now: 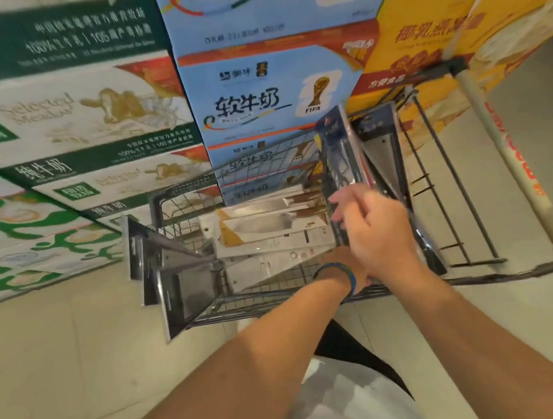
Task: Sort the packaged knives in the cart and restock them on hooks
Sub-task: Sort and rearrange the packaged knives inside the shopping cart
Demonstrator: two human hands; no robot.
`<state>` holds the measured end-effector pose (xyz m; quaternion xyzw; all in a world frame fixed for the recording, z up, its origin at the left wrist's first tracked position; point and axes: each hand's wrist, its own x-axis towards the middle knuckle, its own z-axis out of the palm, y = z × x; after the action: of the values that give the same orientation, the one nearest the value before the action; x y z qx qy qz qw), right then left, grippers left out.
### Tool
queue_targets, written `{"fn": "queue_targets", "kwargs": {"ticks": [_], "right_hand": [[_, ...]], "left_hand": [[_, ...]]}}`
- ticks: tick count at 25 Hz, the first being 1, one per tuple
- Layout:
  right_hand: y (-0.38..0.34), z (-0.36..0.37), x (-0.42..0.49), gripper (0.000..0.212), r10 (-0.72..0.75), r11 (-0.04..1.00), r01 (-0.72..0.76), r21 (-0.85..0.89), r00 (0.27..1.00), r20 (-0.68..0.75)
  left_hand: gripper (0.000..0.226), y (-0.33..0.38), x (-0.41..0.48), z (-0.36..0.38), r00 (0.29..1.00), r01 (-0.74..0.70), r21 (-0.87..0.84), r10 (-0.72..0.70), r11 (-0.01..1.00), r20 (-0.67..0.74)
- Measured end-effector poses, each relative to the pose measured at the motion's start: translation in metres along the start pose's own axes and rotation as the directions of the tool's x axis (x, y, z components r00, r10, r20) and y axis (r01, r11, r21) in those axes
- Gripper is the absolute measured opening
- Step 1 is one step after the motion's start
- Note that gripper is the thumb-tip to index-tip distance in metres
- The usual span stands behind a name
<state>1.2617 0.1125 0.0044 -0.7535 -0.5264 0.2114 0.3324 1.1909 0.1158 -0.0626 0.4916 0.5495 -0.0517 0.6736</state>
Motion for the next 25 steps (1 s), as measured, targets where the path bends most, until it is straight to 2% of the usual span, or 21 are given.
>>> {"fn": "queue_targets", "kwargs": {"ticks": [2,3,5,7,8,10,12,13,16,18,20,22,25], "right_hand": [[-0.004,0.016,-0.008,0.043,-0.081,0.996,0.088,-0.028,0.981,0.178],[0.0,0.027,-0.01,0.047,-0.072,0.996,0.085,-0.041,0.966,0.249],[0.02,0.055,-0.012,0.042,-0.003,0.997,0.031,-0.075,0.937,0.349],[0.045,0.092,-0.011,0.029,0.122,0.987,-0.067,-0.146,0.907,0.403],[0.059,0.114,-0.009,0.028,0.197,0.969,-0.109,-0.221,0.882,0.429],[0.088,0.161,-0.003,0.032,0.307,0.924,-0.118,-0.365,0.798,0.519],[0.118,0.202,0.003,0.032,0.395,0.868,-0.053,-0.494,0.676,0.622],[0.134,0.22,0.005,0.031,0.423,0.832,0.016,-0.554,0.626,0.655],[0.176,0.266,0.013,0.029,0.457,0.672,0.299,-0.678,0.552,0.697],[0.195,0.291,0.014,0.035,0.487,0.644,0.383,-0.662,0.461,0.742],[0.215,0.309,0.014,0.052,0.455,0.687,0.381,-0.618,0.437,0.776],[0.235,0.314,0.012,0.07,0.393,0.715,0.376,-0.589,0.481,0.784],[0.255,0.316,0.006,0.09,0.345,0.638,0.453,-0.623,0.555,0.757]], "left_hand": [[0.034,-0.016,-0.001,-0.006,0.997,0.064,0.089,-0.067,0.994,0.039],[0.036,-0.024,-0.002,-0.01,0.995,0.024,0.184,-0.041,0.983,0.089],[0.038,-0.036,0.001,-0.026,0.991,-0.047,0.334,0.002,0.941,0.134],[0.038,-0.057,0.02,-0.053,0.996,-0.045,0.507,0.001,0.861,0.086],[0.039,-0.072,0.033,-0.072,0.999,0.008,0.621,-0.036,0.783,0.033],[0.038,-0.111,0.051,-0.11,0.983,0.167,0.869,-0.147,0.465,-0.11],[0.039,-0.142,0.068,-0.131,0.962,0.236,0.955,-0.184,0.18,-0.203],[0.04,-0.152,0.076,-0.132,0.961,0.237,0.966,-0.171,0.104,-0.218],[0.042,-0.161,0.102,-0.136,0.979,0.171,0.981,-0.097,-0.089,-0.18],[0.055,-0.163,0.117,-0.147,0.975,0.214,0.947,-0.014,-0.241,-0.224],[0.064,-0.162,0.134,-0.163,0.941,0.319,0.909,-0.021,-0.267,-0.337],[0.057,-0.16,0.147,-0.167,0.908,0.378,0.896,-0.095,-0.235,-0.408],[0.043,-0.162,0.149,-0.156,0.898,0.389,0.887,-0.113,-0.248,-0.425]]}}
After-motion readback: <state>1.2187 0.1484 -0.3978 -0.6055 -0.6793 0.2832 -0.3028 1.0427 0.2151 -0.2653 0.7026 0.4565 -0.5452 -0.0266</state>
